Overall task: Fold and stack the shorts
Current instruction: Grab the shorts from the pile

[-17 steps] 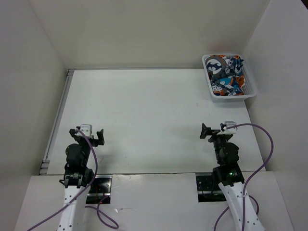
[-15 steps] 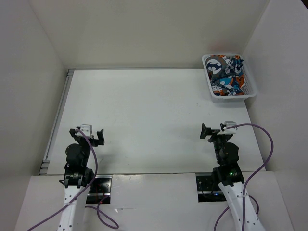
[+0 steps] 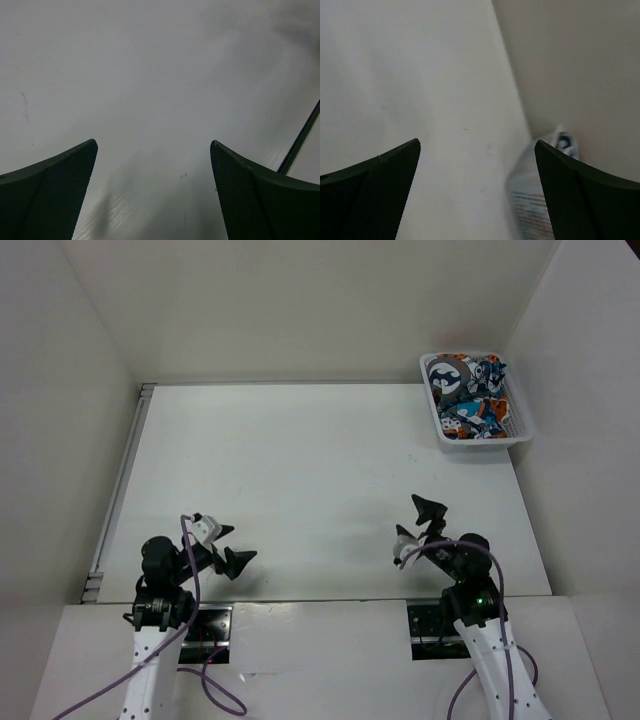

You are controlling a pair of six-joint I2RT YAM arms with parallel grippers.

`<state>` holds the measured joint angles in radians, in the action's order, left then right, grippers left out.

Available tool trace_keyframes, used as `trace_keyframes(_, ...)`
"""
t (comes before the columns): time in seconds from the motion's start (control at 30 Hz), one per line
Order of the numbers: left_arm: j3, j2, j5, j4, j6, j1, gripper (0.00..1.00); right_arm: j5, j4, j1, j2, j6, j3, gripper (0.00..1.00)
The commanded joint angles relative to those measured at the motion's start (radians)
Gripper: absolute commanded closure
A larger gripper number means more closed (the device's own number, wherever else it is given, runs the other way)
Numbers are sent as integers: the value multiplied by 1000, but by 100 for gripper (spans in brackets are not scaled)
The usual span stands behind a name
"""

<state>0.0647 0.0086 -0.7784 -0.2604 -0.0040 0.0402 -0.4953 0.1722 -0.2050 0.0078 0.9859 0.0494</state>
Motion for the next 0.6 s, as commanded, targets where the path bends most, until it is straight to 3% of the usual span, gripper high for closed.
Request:
trace_keyframes(0.0,-25,-18,-82,158,4,-3,0,-66,15,-4,-20,781,-52,0)
trace_keyframes(0.07,-25,2,-110,354,4,-3,0,-71,-115,-4,-20,757,-52,0)
trace_keyframes(0.1,-25,13,-110,434,4,-13,0,-90,-307,-4,-9,714,-52,0)
trace_keyframes(0.13,6,80,-110,502,4,-28,0,-110,-376,-4,33,688,-30,0)
trace_keyframes(0.17,41,134,-90,536,4,-37,0,-124,-414,-4,69,676,-7,0)
trace_keyframes(0.2,84,281,-58,536,4,-48,0,-124,-398,-4,121,675,32,0)
trace_keyframes(0.23,189,371,32,536,4,-72,0,-100,-363,-4,185,665,137,0)
trace_keyframes(0.27,255,464,88,482,4,-91,0,-69,-331,-13,353,622,194,0)
trace_keyframes(0.33,402,754,239,379,4,-131,0,91,-319,-33,539,484,376,0)
trace_keyframes(0.37,566,849,281,237,4,-172,0,163,-319,-46,739,306,445,0)
trace_keyframes(0.4,646,1040,319,181,4,-187,0,319,-319,-47,844,199,522,0)
trace_keyframes(0.43,732,1132,358,127,4,-203,0,404,-300,-47,950,81,694,0)
trace_keyframes(0.47,824,1222,431,46,4,-213,0,490,-269,-31,1168,-49,795,0)
trace_keyframes(0.5,913,1384,467,23,4,-214,0,541,-194,46,1274,-276,911,0)
trace_keyframes(0.53,1087,1460,493,-9,4,-214,0,519,-2,100,1375,-368,1155,0)
trace_keyframes(0.57,1169,1528,467,-101,4,-185,0,497,71,154,1471,-463,1269,0)
